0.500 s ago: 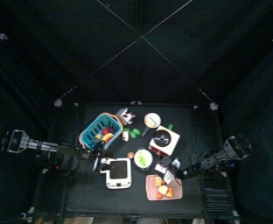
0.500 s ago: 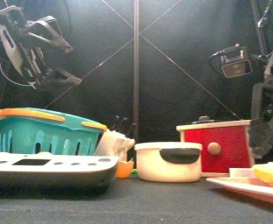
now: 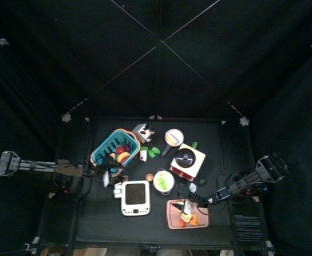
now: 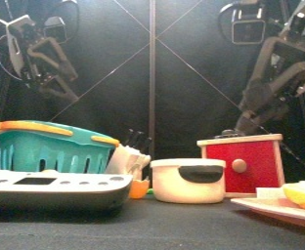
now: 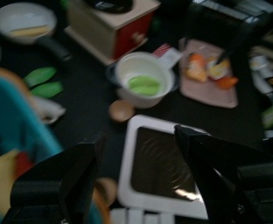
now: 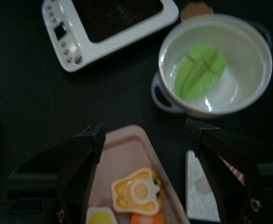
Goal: Grab green sushi roll
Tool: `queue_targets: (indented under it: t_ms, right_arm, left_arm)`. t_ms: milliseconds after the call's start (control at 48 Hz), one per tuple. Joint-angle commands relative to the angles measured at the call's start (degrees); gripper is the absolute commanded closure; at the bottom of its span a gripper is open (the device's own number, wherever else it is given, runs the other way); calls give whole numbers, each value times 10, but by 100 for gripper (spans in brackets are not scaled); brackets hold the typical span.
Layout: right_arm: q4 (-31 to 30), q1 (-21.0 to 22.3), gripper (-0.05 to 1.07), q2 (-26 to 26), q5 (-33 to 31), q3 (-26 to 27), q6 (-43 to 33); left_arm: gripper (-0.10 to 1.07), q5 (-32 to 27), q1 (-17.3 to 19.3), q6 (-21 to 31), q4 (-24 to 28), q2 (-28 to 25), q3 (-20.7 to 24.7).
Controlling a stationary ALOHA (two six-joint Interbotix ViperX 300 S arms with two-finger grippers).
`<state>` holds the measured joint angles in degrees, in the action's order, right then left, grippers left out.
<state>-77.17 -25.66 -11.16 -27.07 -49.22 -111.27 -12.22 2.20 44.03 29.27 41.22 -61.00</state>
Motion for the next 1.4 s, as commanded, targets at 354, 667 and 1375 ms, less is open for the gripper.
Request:
queue_targets:
  t_ms: [354,667,1375]
  right_arm:
    - [-121,156,1,-6,-41,60,-12]
    - [-109,236,1,8,-17,93,-4]
    - [-105,250,1,21,25,86,-3]
  left_arm:
    - [1,-157,22,3,135,6,-8]
    - [1,-262,28,-47,191,6,-18]
    - [1,-263,67,-291,39,4,-8]
